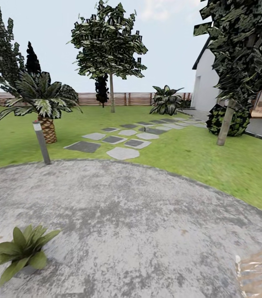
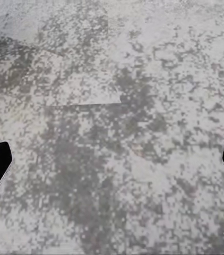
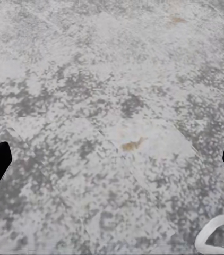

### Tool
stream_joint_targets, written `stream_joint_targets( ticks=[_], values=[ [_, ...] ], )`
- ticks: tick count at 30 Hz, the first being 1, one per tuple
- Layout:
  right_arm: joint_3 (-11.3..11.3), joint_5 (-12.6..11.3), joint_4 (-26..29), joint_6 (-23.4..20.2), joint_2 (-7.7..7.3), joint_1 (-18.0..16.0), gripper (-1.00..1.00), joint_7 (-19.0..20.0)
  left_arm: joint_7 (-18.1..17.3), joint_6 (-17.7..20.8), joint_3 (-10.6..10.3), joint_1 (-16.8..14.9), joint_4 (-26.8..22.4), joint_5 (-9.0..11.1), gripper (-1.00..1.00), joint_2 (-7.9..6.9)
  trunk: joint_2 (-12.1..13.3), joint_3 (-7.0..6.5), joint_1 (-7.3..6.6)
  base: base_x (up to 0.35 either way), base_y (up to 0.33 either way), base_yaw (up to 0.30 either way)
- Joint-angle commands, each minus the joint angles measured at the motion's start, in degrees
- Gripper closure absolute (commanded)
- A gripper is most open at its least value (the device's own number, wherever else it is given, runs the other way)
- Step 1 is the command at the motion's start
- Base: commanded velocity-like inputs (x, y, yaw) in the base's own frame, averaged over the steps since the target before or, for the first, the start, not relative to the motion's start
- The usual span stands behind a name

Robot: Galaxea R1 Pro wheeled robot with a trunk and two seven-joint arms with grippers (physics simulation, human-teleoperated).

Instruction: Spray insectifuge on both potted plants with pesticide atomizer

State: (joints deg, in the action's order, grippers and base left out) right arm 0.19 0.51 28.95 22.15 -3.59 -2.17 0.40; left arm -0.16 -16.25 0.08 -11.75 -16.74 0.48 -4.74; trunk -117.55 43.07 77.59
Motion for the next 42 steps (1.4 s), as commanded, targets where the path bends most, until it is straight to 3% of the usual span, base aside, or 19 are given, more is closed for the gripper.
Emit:
stream_joint_targets(
  ticks=[1,17,21,23,30,35,39,42],
  values=[
    [0.0,0.1,0.0,0.2,-0.01,0.0,-1.0,0.0,0.0,-0.2,0.0,0.0,0.0,0.0,-1.0,0.0,0.0,0.06,0.03,0.337,0.0,0.0],
    [0.0,0.0,0.0,0.4,-0.01,0.0,-1.0,-0.1,0.0,-0.2,0.0,0.0,0.0,0.0,-1.0,0.0,0.0,0.06,0.03,0.337,0.0,0.0],
    [-0.1,0.0,-0.2,3.2,-0.01,0.0,-1.0,-0.1,0.0,-0.2,0.0,0.0,0.0,0.0,-1.0,0.0,0.0,0.06,0.03,0.337,0.0,0.0],
    [-0.1,0.0,-2.4,7.5,0.02,0.0,-1.0,-0.1,0.0,-0.2,0.0,0.0,0.0,0.0,-1.0,0.0,0.0,0.06,0.03,0.337,0.0,0.0],
    [-0.3,-0.3,-6.4,10.2,0.08,-0.2,-1.0,-0.1,0.0,-0.2,0.0,0.0,0.0,0.0,-1.0,0.0,0.0,0.06,0.03,0.337,0.0,0.0],
    [-0.4,-0.4,0.0,10.1,0.21,-3.3,-1.0,-0.2,0.0,-0.2,0.0,0.0,0.0,0.0,-1.0,0.0,0.0,0.06,0.03,0.337,0.0,0.0],
    [-0.4,-0.4,2.0,8.5,0.25,-9.6,-1.0,-0.3,-0.1,-0.2,0.0,0.0,0.0,-0.1,-1.0,0.07,0.0,0.06,0.03,0.336,0.0,0.0],
    [-0.4,-0.4,2.5,5.9,0.25,-12.4,-1.0,-0.3,-0.1,-0.2,0.0,0.0,0.1,-0.2,-1.0,0.1,0.0,0.06,0.03,0.336,0.0,0.0]
  ],
)
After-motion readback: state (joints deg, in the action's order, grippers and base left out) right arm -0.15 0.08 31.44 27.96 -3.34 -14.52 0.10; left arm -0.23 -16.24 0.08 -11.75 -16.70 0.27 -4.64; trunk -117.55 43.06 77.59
